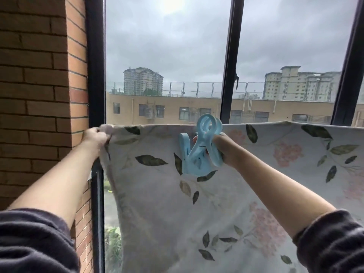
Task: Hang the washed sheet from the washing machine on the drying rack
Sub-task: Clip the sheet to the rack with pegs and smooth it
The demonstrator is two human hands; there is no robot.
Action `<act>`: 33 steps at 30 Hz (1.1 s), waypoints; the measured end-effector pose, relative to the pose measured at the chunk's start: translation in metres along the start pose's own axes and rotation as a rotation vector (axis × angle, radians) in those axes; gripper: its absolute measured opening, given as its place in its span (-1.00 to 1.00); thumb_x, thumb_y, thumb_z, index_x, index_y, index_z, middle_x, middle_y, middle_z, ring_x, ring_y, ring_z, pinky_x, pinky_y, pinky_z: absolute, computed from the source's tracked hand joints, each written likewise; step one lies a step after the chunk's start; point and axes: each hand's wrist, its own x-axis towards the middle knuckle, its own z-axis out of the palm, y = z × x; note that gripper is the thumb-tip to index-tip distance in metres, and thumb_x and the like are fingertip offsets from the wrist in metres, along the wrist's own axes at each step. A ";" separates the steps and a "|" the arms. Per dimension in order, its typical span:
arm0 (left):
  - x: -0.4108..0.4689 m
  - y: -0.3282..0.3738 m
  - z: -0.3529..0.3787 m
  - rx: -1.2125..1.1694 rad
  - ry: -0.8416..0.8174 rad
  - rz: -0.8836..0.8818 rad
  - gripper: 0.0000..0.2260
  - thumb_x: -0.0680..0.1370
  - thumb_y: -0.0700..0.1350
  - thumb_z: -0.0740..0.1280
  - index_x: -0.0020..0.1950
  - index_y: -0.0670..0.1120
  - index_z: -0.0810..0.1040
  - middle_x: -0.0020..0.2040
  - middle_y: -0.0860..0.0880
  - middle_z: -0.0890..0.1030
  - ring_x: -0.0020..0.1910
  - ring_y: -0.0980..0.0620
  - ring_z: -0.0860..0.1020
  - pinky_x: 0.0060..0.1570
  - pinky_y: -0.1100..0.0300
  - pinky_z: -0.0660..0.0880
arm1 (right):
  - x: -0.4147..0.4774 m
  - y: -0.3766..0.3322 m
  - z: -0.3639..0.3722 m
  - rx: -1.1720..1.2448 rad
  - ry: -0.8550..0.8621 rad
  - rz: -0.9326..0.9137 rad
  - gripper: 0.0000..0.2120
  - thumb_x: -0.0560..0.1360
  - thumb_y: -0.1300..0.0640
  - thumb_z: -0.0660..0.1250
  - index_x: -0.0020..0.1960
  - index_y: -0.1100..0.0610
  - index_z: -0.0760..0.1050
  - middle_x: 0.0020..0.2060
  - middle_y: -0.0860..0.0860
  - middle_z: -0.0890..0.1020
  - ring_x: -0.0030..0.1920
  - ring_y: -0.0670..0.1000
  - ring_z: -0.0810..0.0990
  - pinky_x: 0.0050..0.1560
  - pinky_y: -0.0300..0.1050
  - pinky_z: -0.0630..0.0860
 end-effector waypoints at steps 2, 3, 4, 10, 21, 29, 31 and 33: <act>0.018 -0.023 0.004 0.147 0.003 -0.090 -0.81 0.52 -0.38 0.22 -0.27 -0.22 0.48 -0.13 -0.15 0.52 -0.09 -0.01 0.43 -0.10 0.18 0.39 | -0.002 0.003 -0.002 -0.011 0.026 0.006 -0.91 0.49 0.29 0.27 -0.14 0.22 0.54 -0.32 0.09 0.57 -0.33 0.01 0.55 -0.23 -0.10 0.51; 0.024 -0.033 0.008 0.245 -0.014 -0.112 -0.82 0.47 -0.40 0.25 -0.31 -0.22 0.47 -0.16 -0.16 0.54 -0.10 -0.03 0.45 -0.11 0.16 0.41 | -0.003 0.005 -0.004 -0.025 0.041 0.010 -0.90 0.49 0.29 0.27 -0.16 0.22 0.54 -0.32 0.09 0.57 -0.33 0.02 0.54 -0.22 -0.09 0.51; 0.025 -0.037 0.012 0.367 -0.033 -0.118 -0.88 0.42 -0.37 0.30 -0.28 -0.21 0.52 -0.16 -0.18 0.58 -0.11 -0.05 0.49 -0.11 0.15 0.44 | -0.004 0.008 -0.008 -0.039 0.052 0.012 -0.89 0.49 0.29 0.27 -0.19 0.21 0.54 -0.33 0.09 0.57 -0.33 0.02 0.54 -0.20 -0.09 0.50; -0.041 -0.037 0.058 1.035 -0.069 -0.096 -0.56 0.48 -0.17 0.30 0.32 -0.29 0.37 0.26 -0.26 0.49 0.24 -0.23 0.47 0.17 0.04 0.43 | -0.010 0.021 -0.043 -0.073 0.119 0.037 -0.86 0.51 0.28 0.26 -0.20 0.19 0.55 -0.26 0.11 0.56 -0.24 0.06 0.53 -0.10 -0.05 0.51; -0.159 -0.036 0.241 0.743 -0.907 0.288 -0.37 0.49 0.01 0.36 0.47 -0.09 0.17 0.42 -0.11 0.35 0.34 -0.05 0.38 0.26 0.18 0.31 | -0.064 0.039 -0.163 -0.030 0.216 0.026 -0.82 0.48 0.30 0.23 -0.13 0.19 0.61 -0.28 0.06 0.63 -0.28 -0.02 0.59 -0.17 -0.13 0.51; -0.171 -0.015 0.304 0.812 -0.794 0.519 -0.78 0.42 -0.21 0.34 0.06 -0.10 0.59 -0.08 -0.05 0.60 -0.04 -0.06 0.56 -0.13 0.19 0.46 | -0.100 0.045 -0.256 -0.105 0.257 0.071 -0.75 0.48 0.32 0.15 0.05 0.28 0.56 -0.12 0.10 0.60 -0.11 0.02 0.56 -0.07 -0.18 0.47; -0.150 0.006 0.295 1.018 -0.763 0.593 -0.82 0.44 -0.18 0.37 0.02 -0.05 0.65 -0.08 -0.03 0.63 -0.08 -0.02 0.58 -0.11 0.15 0.52 | -0.102 0.043 -0.275 -0.132 0.229 0.069 -0.73 0.48 0.35 0.11 -0.01 0.24 0.58 -0.21 0.07 0.60 -0.21 -0.01 0.57 -0.19 -0.25 0.49; -0.138 0.024 0.294 1.149 -0.562 0.677 -0.89 0.48 -0.13 0.34 -0.04 -0.01 0.63 -0.06 -0.02 0.63 -0.11 0.00 0.56 -0.19 0.12 0.51 | -0.102 0.040 -0.294 -0.128 0.209 0.073 -0.71 0.49 0.36 0.10 -0.16 0.18 0.58 -0.35 0.01 0.59 -0.39 -0.09 0.55 -0.38 -0.29 0.45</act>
